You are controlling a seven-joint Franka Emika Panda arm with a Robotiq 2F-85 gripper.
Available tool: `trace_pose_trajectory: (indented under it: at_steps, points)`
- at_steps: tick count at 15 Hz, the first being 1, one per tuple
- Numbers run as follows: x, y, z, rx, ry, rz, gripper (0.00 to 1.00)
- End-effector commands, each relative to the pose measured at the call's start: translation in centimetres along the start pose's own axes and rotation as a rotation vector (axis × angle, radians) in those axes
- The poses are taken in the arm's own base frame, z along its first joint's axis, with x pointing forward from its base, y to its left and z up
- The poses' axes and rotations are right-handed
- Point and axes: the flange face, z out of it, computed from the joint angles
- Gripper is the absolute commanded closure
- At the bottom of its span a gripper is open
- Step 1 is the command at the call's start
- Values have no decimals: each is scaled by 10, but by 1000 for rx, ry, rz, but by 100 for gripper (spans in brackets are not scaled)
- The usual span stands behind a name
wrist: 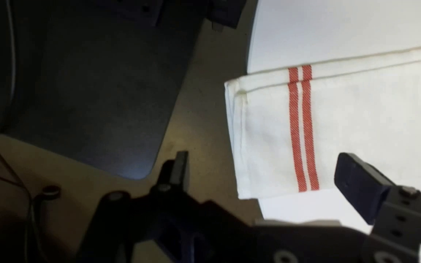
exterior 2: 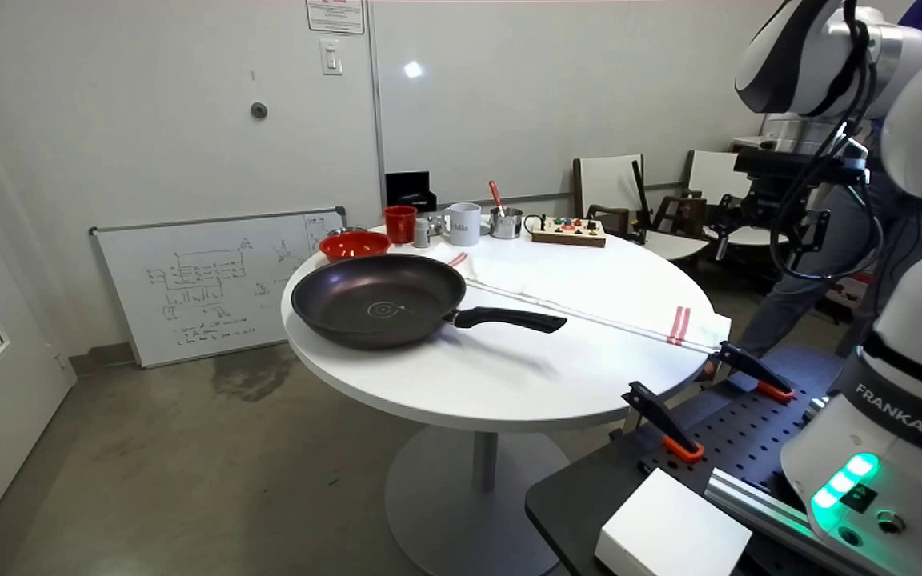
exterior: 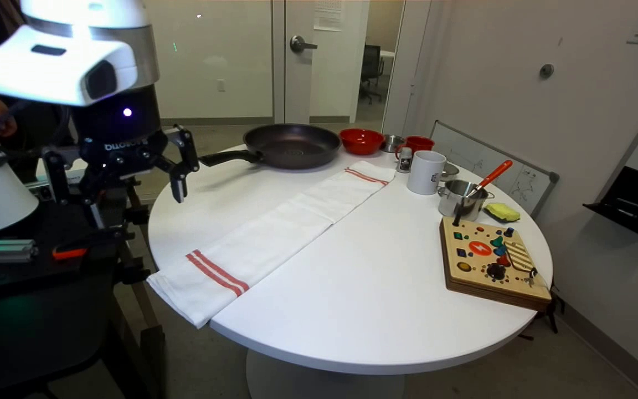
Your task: Fold the towel in half
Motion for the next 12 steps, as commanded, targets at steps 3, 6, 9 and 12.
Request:
trace_pose_trajectory:
  at_steps: [3,6,9,12]
  points:
    - [-16,19,19,-64,-215,119,0]
    - [-18,21,20,-57,-283,151,0]
    - [-25,19,23,-51,-337,166,0]
    - [-28,10,32,-40,-329,170,0]
